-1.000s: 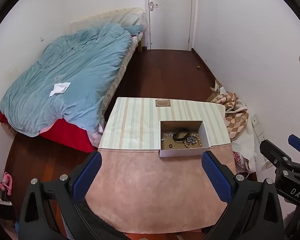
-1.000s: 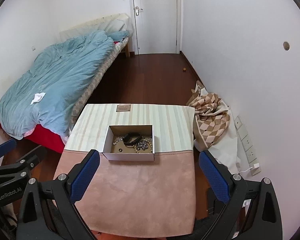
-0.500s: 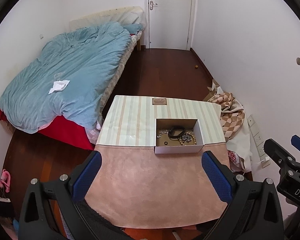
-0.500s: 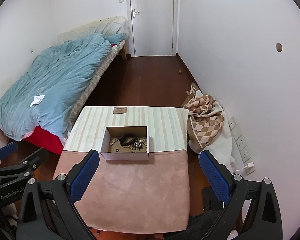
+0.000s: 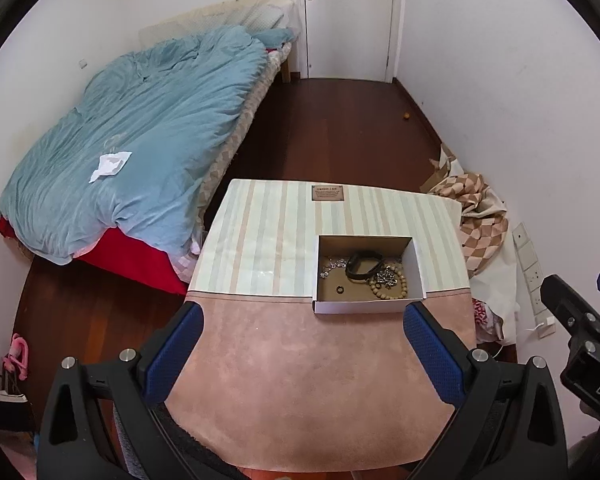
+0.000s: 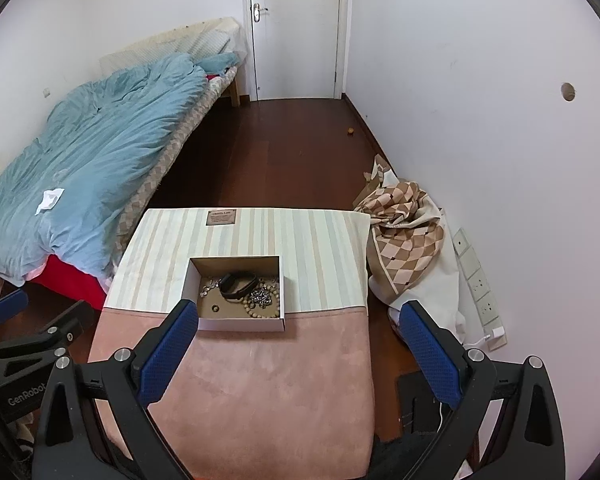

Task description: Organize jewelry

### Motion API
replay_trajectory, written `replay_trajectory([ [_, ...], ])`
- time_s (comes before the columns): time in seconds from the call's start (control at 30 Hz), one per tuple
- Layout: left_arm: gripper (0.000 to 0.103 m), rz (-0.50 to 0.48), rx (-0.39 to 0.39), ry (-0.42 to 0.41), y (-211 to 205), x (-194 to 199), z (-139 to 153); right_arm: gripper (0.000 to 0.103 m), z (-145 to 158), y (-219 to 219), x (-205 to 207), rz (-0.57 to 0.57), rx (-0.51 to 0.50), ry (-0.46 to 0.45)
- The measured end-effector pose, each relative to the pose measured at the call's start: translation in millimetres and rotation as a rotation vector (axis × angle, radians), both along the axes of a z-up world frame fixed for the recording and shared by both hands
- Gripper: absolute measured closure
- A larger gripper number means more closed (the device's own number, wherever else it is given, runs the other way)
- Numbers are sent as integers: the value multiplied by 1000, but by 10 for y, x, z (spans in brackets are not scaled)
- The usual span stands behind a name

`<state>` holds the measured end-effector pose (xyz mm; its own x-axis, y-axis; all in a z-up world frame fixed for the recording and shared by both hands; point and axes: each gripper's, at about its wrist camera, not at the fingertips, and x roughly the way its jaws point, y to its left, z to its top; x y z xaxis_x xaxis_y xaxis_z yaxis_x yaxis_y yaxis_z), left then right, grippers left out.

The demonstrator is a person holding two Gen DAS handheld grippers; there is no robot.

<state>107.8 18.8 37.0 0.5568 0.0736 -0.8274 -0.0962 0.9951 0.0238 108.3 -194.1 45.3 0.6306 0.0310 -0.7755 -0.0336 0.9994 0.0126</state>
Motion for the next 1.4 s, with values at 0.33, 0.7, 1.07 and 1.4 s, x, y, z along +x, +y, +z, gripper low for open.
replay_trajectory([
  [0.33,1,11,2,34,21,260,-78,1,-173,88,354,16,-22,69],
  [0.7,1,19,-11,50,70,308,-116,1,-219,114,415,23,-21,91],
  [1.07,1,23,6,50,65,300,-144,0,-221,145,391,35,-21,87],
  [1.4,1,19,7,62,53,261,-189,0,-259,136,357,39,-23,98],
])
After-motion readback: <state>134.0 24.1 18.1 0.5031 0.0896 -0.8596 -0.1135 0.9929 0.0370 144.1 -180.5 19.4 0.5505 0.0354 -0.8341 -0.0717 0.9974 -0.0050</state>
